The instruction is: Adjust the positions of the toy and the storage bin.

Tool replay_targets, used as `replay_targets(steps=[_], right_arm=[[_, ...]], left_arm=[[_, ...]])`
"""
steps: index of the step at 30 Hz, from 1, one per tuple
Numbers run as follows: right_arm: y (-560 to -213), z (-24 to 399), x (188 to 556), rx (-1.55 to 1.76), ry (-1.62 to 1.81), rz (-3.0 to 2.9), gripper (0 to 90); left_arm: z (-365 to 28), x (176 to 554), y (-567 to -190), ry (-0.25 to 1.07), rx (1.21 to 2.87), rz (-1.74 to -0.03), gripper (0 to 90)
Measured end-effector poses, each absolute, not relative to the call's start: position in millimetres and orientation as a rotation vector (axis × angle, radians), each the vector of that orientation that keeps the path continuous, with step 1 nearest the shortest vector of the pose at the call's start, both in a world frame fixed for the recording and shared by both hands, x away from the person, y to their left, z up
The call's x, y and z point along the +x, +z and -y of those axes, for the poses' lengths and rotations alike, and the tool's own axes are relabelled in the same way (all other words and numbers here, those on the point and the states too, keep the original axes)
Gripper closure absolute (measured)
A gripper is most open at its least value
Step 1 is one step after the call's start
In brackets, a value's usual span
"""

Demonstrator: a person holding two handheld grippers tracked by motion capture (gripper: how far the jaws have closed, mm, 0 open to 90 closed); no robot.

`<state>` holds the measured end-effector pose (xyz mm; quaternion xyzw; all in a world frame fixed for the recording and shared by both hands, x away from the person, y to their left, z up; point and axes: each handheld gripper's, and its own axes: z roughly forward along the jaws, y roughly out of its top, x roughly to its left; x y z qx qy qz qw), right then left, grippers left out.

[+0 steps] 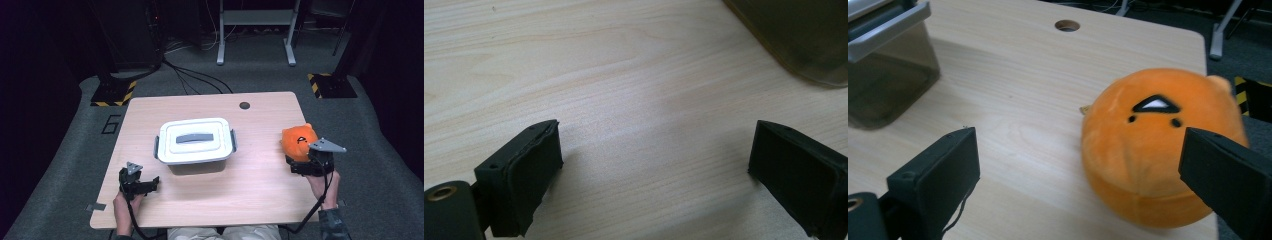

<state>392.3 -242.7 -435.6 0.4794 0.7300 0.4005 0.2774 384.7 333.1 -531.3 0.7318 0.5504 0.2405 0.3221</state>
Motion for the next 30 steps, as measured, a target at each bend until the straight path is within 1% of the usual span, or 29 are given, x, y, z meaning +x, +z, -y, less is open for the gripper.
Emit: replay_targets(steps=[8, 11, 13, 15, 16, 17, 18, 22, 30], right_arm=[[-463.7, 220.4, 384.0, 1.264, 1.048, -2.052, 1.3], [-478.9, 212.1, 385.4, 1.266, 1.041, -2.107, 1.0], [-495.4, 204.2, 388.2, 1.274, 1.014, -2.166, 0.5], [-500.3, 202.8, 389.3, 1.280, 1.010, -2.180, 0.4], [-509.5, 200.5, 391.3, 1.292, 0.996, -2.189, 0.4], [-509.5, 200.5, 391.3, 1.292, 0.996, -2.189, 0.4], [-516.7, 198.9, 393.6, 1.287, 0.975, -2.210, 0.5], [-527.4, 196.4, 397.4, 1.261, 0.929, -2.237, 0.5], [-528.8, 195.6, 399.3, 1.268, 0.941, -2.260, 0.1]], left_arm=[[-333.1, 384.7, -531.3, 0.632, 1.922, -1.446, 6.7], [-333.1, 384.7, -531.3, 0.632, 1.922, -1.445, 6.7], [-333.1, 384.7, -531.2, 0.632, 1.922, -1.445, 6.7], [-333.1, 384.7, -531.2, 0.631, 1.923, -1.445, 6.7], [-333.2, 384.7, -531.0, 0.630, 1.924, -1.446, 6.7], [-333.2, 384.7, -531.0, 0.630, 1.924, -1.446, 6.7], [-333.2, 385.0, -531.2, 0.626, 1.921, -1.446, 6.7], [-333.1, 385.1, -531.2, 0.625, 1.920, -1.446, 6.7], [-333.8, 383.9, -530.9, 0.625, 1.934, -1.432, 6.6]])
